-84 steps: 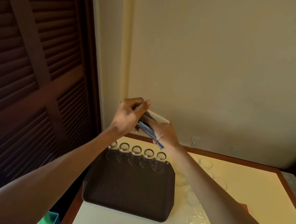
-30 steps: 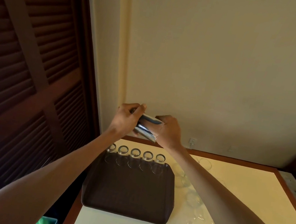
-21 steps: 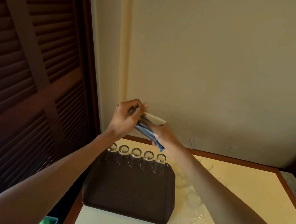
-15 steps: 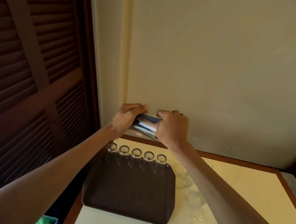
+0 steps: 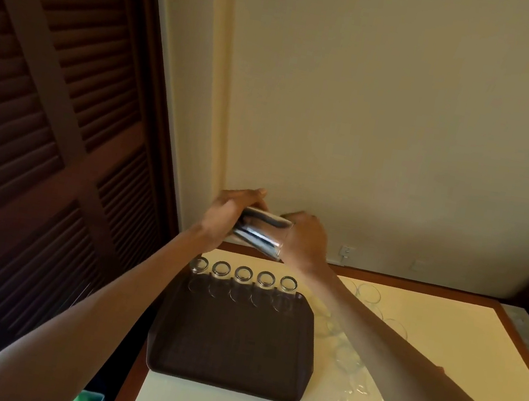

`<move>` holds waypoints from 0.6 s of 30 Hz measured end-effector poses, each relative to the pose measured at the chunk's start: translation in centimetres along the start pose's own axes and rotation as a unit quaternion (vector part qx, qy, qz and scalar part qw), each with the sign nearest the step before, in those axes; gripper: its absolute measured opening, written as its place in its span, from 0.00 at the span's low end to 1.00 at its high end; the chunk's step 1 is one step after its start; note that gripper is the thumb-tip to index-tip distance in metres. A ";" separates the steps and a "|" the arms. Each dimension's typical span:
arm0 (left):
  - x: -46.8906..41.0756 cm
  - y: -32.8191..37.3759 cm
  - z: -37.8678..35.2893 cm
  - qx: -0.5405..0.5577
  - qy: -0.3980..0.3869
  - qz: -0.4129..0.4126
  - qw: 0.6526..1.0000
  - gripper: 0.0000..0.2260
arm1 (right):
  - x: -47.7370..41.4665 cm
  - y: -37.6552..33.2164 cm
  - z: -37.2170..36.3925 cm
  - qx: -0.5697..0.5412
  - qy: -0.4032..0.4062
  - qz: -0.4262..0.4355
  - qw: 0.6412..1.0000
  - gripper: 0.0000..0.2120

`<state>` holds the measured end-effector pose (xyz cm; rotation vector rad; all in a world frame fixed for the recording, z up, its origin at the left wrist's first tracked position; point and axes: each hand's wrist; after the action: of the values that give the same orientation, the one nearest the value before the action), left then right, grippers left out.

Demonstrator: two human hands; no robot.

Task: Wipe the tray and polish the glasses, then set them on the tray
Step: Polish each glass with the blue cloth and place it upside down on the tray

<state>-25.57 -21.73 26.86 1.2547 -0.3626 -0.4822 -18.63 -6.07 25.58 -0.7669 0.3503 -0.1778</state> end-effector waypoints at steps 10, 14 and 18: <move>-0.7 0.9 -1.6 -0.145 0.130 -0.153 0.969 0.19 | 0.1 0.3 0.2 -0.371 -0.120 -0.195 0.900 0.17; -0.2 0.9 -1.9 -0.152 0.137 -0.204 0.957 0.17 | 0.1 -0.1 0.5 -0.399 -0.170 -0.247 0.866 0.22; -0.2 0.7 -0.9 -0.043 -0.009 -0.069 0.997 0.18 | -0.8 0.7 1.5 -0.063 -0.028 -0.042 0.997 0.10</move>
<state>-25.20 -20.67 27.24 1.1982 -0.2684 -0.6203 -18.76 -4.41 26.27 -0.9108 0.2773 -0.2138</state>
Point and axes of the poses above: each hand's wrist, its own x-axis away from the middle knuckle, its own z-axis out of the back of the hand, y = z × x, and after that the axes turned 13 degrees about -x, right-handed
